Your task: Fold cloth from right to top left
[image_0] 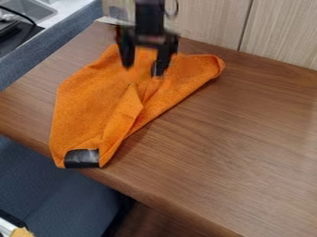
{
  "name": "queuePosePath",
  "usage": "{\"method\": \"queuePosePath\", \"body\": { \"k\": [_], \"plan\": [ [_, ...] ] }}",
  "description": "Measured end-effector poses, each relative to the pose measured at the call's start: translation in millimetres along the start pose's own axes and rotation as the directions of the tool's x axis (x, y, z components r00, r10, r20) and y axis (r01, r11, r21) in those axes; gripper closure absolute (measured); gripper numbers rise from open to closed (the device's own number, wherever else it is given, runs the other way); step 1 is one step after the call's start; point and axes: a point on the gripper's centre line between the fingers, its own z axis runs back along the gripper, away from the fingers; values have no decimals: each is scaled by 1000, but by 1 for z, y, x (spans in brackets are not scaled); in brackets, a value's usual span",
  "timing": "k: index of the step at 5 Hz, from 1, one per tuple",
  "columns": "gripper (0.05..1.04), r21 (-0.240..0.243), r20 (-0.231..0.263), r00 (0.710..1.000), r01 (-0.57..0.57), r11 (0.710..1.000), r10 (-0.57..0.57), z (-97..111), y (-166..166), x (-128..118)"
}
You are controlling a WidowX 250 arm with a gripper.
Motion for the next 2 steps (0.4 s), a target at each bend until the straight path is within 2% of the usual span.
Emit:
{"method": "queuePosePath", "body": {
  "k": [1,2],
  "plan": [
    [83,-11,75,997,13,1000,-12,30,0,-1],
    [83,-44,110,994,0,999,5,43,11,-3]
  ]
}}
